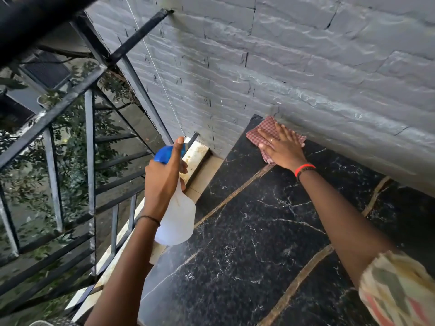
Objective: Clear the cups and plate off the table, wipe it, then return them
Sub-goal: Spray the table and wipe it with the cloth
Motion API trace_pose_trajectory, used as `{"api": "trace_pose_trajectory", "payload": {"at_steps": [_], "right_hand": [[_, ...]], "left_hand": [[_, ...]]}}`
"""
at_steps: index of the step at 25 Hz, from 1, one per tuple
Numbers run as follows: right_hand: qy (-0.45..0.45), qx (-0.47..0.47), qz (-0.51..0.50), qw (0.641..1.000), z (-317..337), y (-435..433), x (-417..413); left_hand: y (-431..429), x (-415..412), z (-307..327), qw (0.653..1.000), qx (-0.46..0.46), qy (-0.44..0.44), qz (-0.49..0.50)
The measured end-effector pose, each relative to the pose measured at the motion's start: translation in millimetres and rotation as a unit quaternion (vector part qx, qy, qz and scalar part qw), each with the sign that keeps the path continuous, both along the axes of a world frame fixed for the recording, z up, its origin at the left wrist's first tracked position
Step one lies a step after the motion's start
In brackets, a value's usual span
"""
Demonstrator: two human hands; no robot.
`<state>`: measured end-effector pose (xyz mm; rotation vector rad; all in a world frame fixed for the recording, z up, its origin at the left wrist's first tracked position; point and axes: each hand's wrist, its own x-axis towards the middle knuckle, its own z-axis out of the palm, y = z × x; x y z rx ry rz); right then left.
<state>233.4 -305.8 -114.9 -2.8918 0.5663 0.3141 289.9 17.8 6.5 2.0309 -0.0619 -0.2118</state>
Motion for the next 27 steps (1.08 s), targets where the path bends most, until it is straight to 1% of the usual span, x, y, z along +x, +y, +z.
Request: {"api": "trace_pose_trajectory", "payload": {"at_steps": [3,7,10,12,14,19,20,21,22,23,24,25,27], "right_hand": [[0.019,0.015,0.006,1.0,0.6,1.0,32.6],[0.027,0.023,0.115,0.993,-0.1,40.3,31.0],[0.025,0.04,0.195,0.98,-1.6,88.5,-3.3],[0.016,0.057,0.228,0.972,-1.3,118.3,-36.5],[0.013,0.082,0.237,0.968,-0.8,142.3,-74.2],[0.011,0.108,0.249,0.963,8.3,178.7,-153.0],[0.017,0.13,0.247,0.96,14.4,180.9,-158.8],[0.013,0.174,0.22,0.96,22.8,181.8,-160.8],[0.0,0.227,0.169,0.959,30.7,181.7,-161.3],[-0.013,0.258,0.109,0.96,37.1,180.3,-159.7],[-0.01,0.249,0.065,0.966,42.4,178.1,-156.9],[0.012,0.216,0.042,0.975,47.1,177.4,-153.0],[0.071,0.144,0.028,0.987,52.8,181.8,-145.6]], "left_hand": [[5.0,-2.5,-0.5,1.0,0.006,0.0,0.012],[13.5,-6.4,-0.4,1.0,-0.001,0.0,0.014],[20.8,-12.2,1.6,1.0,0.001,-0.003,0.019],[26.4,-16.1,4.1,1.0,0.003,-0.007,0.023],[32.5,-20.2,5.6,1.0,0.0,-0.011,0.023],[53.1,-37.3,9.1,0.998,-0.024,0.0,0.054],[57.9,-41.8,8.7,0.998,-0.029,0.002,0.055],[62.1,-46.6,8.3,0.998,-0.032,0.004,0.054],[66.9,-52.2,7.9,0.998,-0.033,0.003,0.053],[71.4,-57.4,7.1,0.998,-0.035,0.001,0.053],[75.9,-62.4,6.3,0.998,-0.037,0.001,0.055],[80.4,-67.1,5.9,0.997,-0.039,0.003,0.06],[90.8,-76.6,6.1,0.996,-0.049,0.013,0.067]]}}
